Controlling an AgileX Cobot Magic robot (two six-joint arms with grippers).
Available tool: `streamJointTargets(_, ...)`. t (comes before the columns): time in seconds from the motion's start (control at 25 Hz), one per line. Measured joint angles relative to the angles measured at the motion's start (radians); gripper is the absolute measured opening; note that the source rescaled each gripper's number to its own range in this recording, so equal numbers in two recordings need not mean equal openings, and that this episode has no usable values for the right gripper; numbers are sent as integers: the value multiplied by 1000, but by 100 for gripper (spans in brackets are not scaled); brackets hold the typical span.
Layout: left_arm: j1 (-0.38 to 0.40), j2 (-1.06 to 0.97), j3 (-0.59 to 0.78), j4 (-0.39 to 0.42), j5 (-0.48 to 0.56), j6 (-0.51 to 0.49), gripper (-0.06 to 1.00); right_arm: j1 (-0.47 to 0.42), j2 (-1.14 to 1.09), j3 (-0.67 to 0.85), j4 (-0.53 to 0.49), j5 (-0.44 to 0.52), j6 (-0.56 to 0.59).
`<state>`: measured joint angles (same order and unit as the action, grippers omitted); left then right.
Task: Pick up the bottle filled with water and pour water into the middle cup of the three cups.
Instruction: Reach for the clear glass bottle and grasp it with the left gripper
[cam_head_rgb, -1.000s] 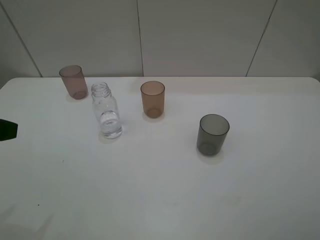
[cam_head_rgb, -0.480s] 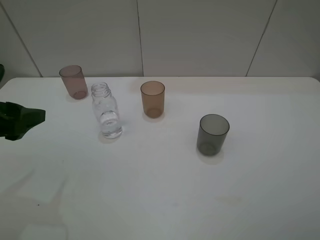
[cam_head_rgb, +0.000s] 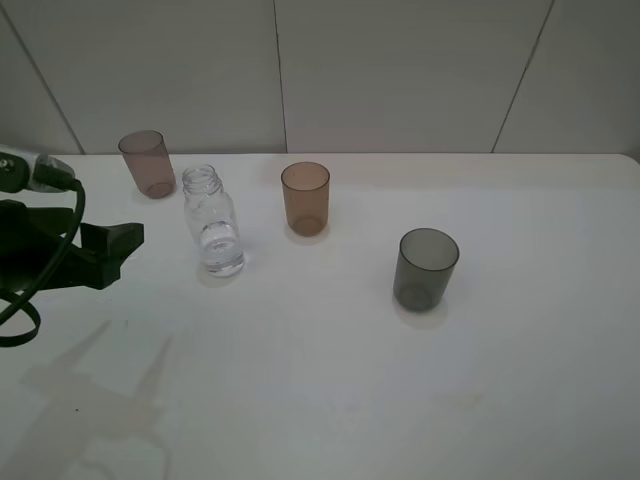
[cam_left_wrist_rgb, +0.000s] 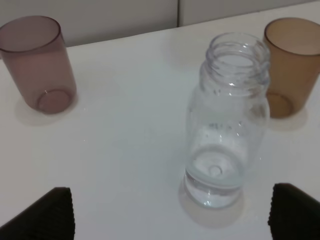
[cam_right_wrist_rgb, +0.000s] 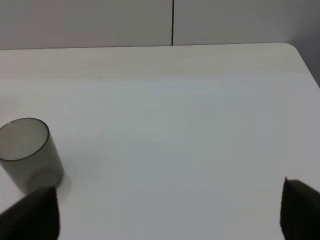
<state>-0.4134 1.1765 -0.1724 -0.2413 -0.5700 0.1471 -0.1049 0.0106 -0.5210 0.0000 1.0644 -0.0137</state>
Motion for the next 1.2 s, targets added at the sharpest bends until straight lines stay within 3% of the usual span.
streamJointTargets(0.2, 0, 214, 7, 171, -253, -127, 100, 0, 0, 0, 0, 0, 0)
streamJointTargets(0.32, 0, 340, 8, 241, -415, -147, 100, 0, 0, 0, 0, 0, 0)
streamJointTargets(0.48, 0, 488, 8, 241, -605, -147, 100, 0, 0, 0, 0, 0, 0)
streamJointTargets(0.76, 0, 660, -33, 230, -624, -147, 100, 0, 0, 0, 0, 0, 0)
streamJointTargets(1.2, 0, 686, -145, 231, -639, -147, 100, 0, 0, 0, 0, 0, 0)
